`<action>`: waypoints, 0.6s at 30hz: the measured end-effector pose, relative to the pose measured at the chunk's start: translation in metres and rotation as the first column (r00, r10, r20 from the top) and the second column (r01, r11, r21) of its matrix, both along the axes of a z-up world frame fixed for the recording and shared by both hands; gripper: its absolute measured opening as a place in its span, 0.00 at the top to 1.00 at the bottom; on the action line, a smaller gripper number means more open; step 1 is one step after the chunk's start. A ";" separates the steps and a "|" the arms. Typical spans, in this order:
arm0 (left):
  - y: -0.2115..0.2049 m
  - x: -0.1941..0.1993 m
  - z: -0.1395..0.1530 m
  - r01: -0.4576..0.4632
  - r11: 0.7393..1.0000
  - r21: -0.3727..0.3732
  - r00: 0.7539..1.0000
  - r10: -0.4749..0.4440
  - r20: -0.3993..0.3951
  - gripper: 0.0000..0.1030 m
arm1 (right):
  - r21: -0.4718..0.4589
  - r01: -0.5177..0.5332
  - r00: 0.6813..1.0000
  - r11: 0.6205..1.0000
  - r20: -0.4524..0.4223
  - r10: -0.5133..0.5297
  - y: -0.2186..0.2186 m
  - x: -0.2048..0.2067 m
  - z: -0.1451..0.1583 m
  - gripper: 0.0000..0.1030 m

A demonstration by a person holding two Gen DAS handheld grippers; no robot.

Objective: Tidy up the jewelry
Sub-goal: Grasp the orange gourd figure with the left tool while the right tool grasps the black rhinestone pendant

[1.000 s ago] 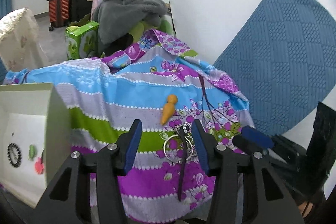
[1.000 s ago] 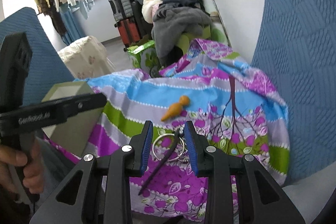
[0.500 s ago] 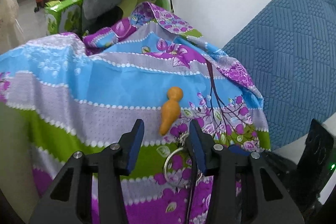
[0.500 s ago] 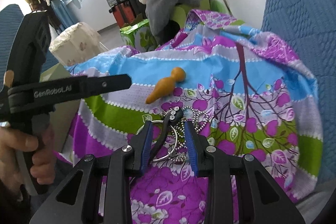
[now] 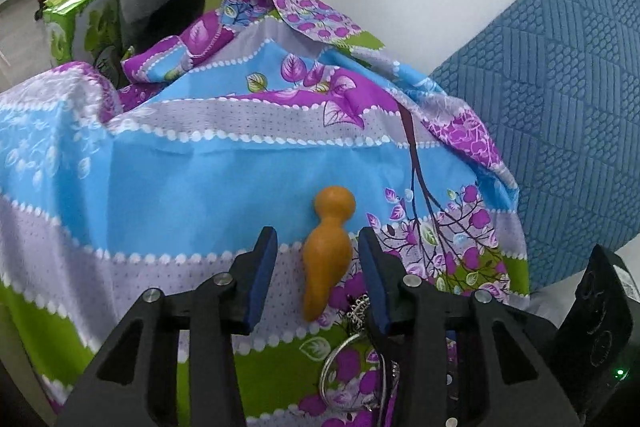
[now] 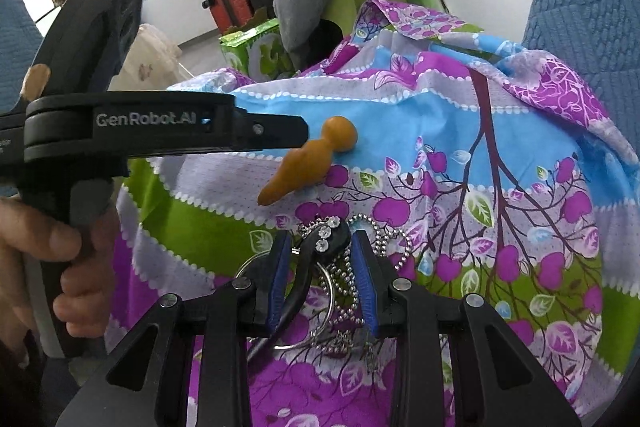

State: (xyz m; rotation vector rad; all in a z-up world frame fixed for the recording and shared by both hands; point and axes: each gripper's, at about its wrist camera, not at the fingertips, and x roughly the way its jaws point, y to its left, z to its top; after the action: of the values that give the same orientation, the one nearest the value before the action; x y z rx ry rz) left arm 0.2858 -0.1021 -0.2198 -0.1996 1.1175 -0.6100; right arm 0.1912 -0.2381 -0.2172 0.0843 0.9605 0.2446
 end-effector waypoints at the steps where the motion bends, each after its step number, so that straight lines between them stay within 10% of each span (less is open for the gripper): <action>1: -0.003 0.001 -0.002 0.010 1.000 0.001 1.000 -0.010 -0.001 0.60 | -0.004 0.002 1.000 1.000 -0.001 -0.002 0.000 0.001 -0.001 0.72; 18: -0.020 0.000 -0.010 0.062 0.997 0.036 0.998 -0.062 0.004 0.71 | -0.029 -0.009 1.000 1.000 -0.008 0.009 0.003 0.005 -0.006 0.74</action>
State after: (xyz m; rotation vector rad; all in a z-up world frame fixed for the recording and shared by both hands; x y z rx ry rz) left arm 0.2854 -0.1217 -0.2298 -0.1328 1.1321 -0.6450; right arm 0.1962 -0.2354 -0.2236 0.0544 0.9723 0.2384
